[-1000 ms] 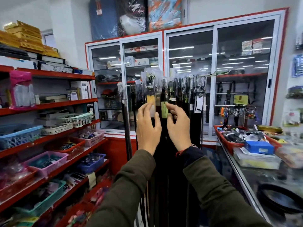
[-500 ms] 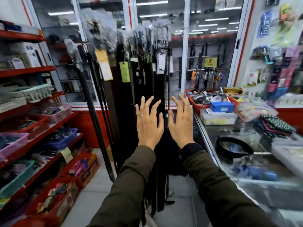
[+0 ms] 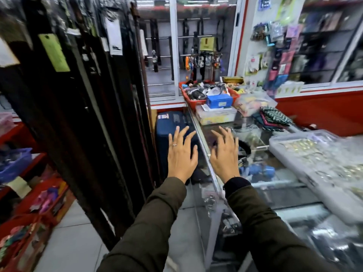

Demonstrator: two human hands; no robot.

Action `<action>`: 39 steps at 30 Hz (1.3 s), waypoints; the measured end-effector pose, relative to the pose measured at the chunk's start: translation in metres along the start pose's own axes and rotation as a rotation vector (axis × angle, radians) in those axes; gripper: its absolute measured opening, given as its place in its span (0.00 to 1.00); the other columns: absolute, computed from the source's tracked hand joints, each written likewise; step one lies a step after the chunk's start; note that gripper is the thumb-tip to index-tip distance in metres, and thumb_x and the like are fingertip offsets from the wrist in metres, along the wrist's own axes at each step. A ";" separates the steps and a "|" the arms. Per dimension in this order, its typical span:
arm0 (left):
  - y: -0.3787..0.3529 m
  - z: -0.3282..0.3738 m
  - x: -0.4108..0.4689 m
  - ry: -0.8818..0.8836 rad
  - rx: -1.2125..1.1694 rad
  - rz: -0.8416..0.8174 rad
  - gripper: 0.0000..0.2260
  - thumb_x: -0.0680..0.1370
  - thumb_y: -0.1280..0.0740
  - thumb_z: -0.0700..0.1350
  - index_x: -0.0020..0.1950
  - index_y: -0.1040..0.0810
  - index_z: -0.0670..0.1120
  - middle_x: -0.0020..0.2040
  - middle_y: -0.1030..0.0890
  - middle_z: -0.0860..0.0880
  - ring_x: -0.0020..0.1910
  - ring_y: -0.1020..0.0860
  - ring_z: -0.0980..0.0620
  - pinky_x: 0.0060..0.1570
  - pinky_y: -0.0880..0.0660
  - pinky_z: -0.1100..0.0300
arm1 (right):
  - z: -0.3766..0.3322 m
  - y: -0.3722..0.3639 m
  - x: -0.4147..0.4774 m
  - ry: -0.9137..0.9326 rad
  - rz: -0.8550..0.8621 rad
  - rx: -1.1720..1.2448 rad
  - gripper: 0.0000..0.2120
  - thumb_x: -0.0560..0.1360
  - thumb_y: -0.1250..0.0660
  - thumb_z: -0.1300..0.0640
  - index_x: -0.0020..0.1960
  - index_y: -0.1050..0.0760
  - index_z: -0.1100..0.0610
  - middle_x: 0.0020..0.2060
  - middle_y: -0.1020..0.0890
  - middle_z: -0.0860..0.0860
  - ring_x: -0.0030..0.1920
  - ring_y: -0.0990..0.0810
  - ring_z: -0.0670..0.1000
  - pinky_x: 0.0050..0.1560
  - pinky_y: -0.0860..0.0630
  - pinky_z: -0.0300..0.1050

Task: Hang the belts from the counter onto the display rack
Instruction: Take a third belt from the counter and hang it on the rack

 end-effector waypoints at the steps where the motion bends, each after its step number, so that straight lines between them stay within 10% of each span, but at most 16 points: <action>1: -0.015 0.005 0.001 0.001 -0.019 -0.039 0.20 0.85 0.42 0.49 0.78 0.33 0.48 0.81 0.37 0.48 0.84 0.48 0.45 0.82 0.53 0.42 | 0.017 0.002 0.000 -0.022 -0.024 -0.030 0.28 0.76 0.39 0.66 0.75 0.33 0.54 0.79 0.35 0.53 0.82 0.45 0.58 0.82 0.55 0.61; 16: -0.214 0.063 0.021 -0.112 0.121 -0.882 0.33 0.84 0.43 0.58 0.84 0.48 0.42 0.85 0.45 0.45 0.84 0.50 0.45 0.82 0.54 0.47 | 0.180 -0.046 0.025 -0.160 -0.732 -0.378 0.35 0.79 0.42 0.71 0.82 0.51 0.58 0.82 0.44 0.54 0.83 0.52 0.59 0.81 0.53 0.63; 25: -0.212 0.056 0.029 -0.046 0.106 -0.684 0.17 0.82 0.35 0.47 0.70 0.26 0.43 0.66 0.23 0.42 0.69 0.28 0.42 0.63 0.27 0.48 | 0.185 -0.058 0.038 -0.009 -0.580 -0.499 0.22 0.78 0.38 0.67 0.71 0.28 0.56 0.64 0.22 0.58 0.69 0.27 0.60 0.80 0.47 0.58; 39: -0.115 -0.002 0.009 0.045 -0.233 -0.376 0.26 0.78 0.30 0.43 0.75 0.32 0.52 0.76 0.34 0.50 0.76 0.36 0.48 0.73 0.31 0.50 | 0.113 -0.046 0.021 0.027 -0.632 -0.053 0.16 0.75 0.26 0.60 0.62 0.19 0.57 0.56 0.15 0.55 0.59 0.18 0.56 0.57 0.23 0.51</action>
Point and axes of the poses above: each hand's wrist, its own x-axis towards the middle knuckle, its own y-axis out of the back of the hand, z = x × y, the point moved 6 cm from there along x, towards the middle knuckle
